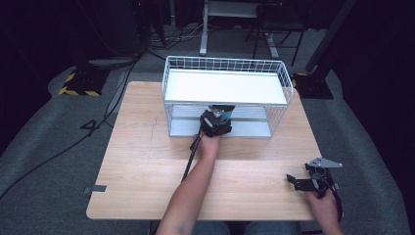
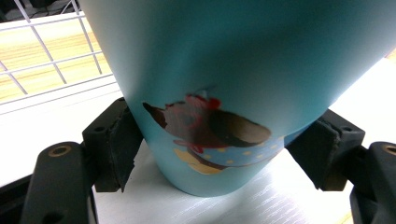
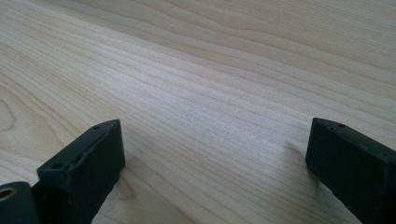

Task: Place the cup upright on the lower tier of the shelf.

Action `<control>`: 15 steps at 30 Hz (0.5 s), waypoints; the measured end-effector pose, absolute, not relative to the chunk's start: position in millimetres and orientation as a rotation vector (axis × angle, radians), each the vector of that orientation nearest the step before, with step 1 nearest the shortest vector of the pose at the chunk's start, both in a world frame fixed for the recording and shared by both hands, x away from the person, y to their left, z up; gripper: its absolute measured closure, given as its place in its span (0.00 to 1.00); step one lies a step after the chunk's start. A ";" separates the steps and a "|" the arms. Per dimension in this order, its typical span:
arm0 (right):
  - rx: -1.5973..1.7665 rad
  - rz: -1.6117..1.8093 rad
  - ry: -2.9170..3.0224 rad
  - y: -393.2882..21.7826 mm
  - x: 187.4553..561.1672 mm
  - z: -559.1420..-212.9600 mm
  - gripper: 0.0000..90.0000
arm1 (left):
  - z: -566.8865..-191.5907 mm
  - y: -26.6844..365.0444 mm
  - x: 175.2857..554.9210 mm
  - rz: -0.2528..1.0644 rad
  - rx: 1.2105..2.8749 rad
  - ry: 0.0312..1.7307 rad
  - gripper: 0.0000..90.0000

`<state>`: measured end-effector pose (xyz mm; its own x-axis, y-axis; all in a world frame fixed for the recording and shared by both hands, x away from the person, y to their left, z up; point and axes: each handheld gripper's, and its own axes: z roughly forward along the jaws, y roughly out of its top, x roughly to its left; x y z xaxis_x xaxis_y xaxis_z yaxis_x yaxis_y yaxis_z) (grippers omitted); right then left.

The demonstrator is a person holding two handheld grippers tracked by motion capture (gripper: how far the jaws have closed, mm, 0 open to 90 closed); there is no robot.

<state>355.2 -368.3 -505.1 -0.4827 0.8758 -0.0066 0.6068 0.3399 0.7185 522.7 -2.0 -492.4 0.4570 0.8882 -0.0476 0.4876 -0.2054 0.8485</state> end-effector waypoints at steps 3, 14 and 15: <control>1.305 0.934 2.217 -368.2 355.1 -505.0 0.05 | -493.5 -1.6 523.2 0.587 1.849 1.174 0.21; 1.305 0.934 2.217 -368.2 355.1 -505.0 0.05 | -483.6 2.6 517.0 0.564 1.865 1.161 0.15; 1.305 0.935 2.217 -368.2 355.1 -505.0 0.05 | -482.3 3.8 515.8 0.564 1.870 1.157 0.15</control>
<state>355.1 -368.2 -505.0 -0.4830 0.8756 -0.0062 0.6068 0.3398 0.7185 515.8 3.8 -482.3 0.4713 0.8804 -0.0536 0.5002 -0.2167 0.8383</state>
